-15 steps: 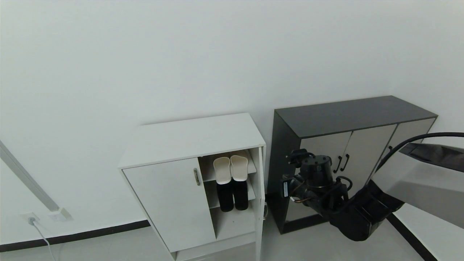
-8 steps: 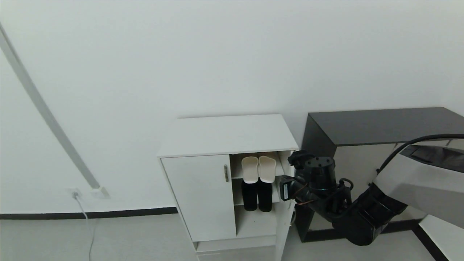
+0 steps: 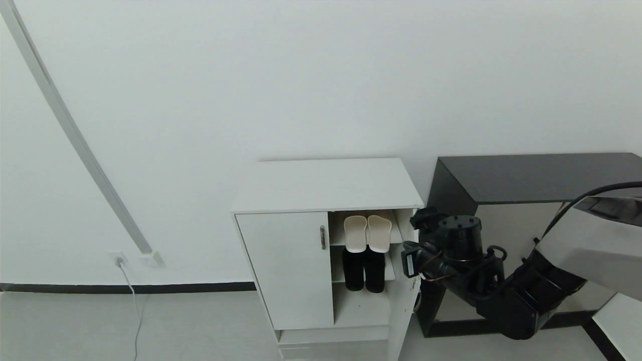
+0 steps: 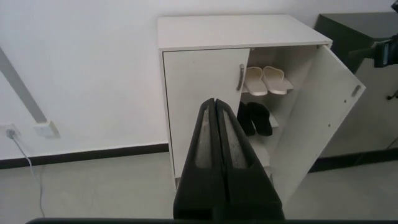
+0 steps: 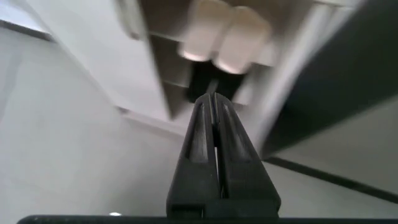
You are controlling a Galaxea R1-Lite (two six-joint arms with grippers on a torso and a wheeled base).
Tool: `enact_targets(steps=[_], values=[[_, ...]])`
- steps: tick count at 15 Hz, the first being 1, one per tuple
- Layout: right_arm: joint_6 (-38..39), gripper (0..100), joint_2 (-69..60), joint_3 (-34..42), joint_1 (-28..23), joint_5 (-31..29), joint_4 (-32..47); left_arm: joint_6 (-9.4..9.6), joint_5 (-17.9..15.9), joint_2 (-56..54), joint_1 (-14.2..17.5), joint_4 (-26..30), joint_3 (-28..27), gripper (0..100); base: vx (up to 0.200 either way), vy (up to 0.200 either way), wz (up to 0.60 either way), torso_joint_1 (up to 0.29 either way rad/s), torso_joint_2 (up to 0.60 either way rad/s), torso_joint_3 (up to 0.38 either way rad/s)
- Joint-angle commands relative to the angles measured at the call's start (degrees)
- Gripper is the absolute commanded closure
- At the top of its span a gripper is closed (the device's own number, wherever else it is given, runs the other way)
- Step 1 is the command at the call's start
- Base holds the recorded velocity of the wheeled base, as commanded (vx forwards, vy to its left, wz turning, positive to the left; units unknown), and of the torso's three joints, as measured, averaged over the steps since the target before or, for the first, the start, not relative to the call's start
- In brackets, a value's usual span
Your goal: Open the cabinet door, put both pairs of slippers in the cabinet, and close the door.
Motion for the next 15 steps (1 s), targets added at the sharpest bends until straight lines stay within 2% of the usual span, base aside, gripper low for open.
enact_targets(steps=[1, 6, 8, 15], values=[[-2.49, 100, -3.25, 3.1, -2.06, -1.33, 0.07, 0.05, 0.06, 0.08, 0.01, 0.0, -0.07, 100, 0.2, 0.0, 0.0, -0.012, 0.01, 0.002], [-4.42, 100, -4.92, 11.19, -4.25, -2.29, -0.19, 0.05, 0.06, -0.01, 0.01, 0.0, -0.07, 100, 0.2, 0.0, 0.0, 0.008, 0.0, 0.004], [-4.33, 100, -4.48, 13.92, -4.34, -2.12, -0.19, -0.04, 0.06, -0.01, 0.01, 0.0, 0.02, 100, 0.0, 0.0, 0.0, 0.0, 0.0, 0.0], [-3.19, 100, 3.87, 12.6, -4.52, -2.03, -5.55, -0.12, 0.14, -0.01, 0.01, 0.0, 0.02, 100, 0.0, 0.0, 0.0, 0.0, 0.0, 0.0]])
